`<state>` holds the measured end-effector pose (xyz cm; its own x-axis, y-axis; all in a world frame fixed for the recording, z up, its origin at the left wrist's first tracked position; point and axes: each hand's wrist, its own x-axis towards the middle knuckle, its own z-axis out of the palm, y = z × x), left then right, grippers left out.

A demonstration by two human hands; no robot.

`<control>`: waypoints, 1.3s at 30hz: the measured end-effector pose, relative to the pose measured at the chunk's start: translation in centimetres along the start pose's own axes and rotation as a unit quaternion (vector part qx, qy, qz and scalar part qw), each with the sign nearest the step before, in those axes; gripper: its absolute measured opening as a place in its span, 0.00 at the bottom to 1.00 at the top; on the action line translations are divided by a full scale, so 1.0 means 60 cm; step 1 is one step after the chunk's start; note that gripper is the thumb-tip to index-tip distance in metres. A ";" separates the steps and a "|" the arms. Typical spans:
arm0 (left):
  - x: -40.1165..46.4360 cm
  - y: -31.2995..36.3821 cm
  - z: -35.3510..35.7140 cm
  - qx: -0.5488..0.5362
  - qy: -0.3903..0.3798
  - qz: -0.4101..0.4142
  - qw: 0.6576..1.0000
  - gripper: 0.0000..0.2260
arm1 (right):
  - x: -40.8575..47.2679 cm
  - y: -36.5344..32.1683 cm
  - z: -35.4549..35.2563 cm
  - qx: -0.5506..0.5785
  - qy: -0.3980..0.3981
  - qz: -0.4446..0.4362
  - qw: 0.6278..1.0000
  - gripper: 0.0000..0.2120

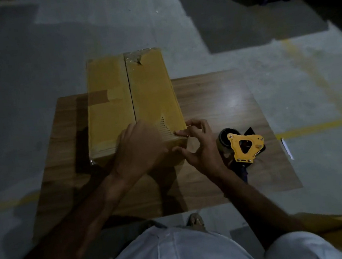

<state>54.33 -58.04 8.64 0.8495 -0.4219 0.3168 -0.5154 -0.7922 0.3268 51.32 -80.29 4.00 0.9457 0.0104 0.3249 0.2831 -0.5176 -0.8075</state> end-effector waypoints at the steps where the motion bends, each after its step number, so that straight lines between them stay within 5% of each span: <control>1: 0.001 0.004 0.001 0.000 -0.007 -0.013 1.000 0.19 | 0.000 0.000 -0.010 0.002 -0.017 -0.006 1.000 0.24; 7: 0.028 0.029 0.005 -0.118 -0.031 0.008 0.992 0.17 | 0.041 0.000 -0.079 0.028 -0.119 -0.005 0.993 0.13; 17: 0.014 0.038 0.037 0.020 0.033 0.026 0.999 0.15 | 0.027 0.028 -0.047 -0.071 -0.038 -0.112 0.990 0.16; 21: 0.011 0.031 0.024 -0.039 0.002 0.016 0.999 0.18 | 0.011 0.025 -0.045 -0.084 -0.047 -0.102 0.990 0.21; 24: 0.014 0.019 0.012 -0.116 -0.007 0.017 0.993 0.14 | 0.029 0.013 -0.046 -0.083 -0.032 -0.111 0.990 0.16; 32: 0.007 0.025 0.017 -0.038 0.024 -0.005 0.999 0.16 | 0.024 0.015 -0.024 -0.120 -0.023 -0.104 0.987 0.16; 39: -0.025 -0.007 -0.013 -0.077 0.020 -0.056 0.995 0.16 | 0.052 -0.028 -0.030 -0.183 -0.035 -0.120 0.975 0.16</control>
<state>53.17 -56.74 8.75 0.8992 -0.3146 0.3041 -0.4311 -0.7556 0.4931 53.53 -80.96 7.26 0.8717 0.2205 0.4375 0.4334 -0.7637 -0.4784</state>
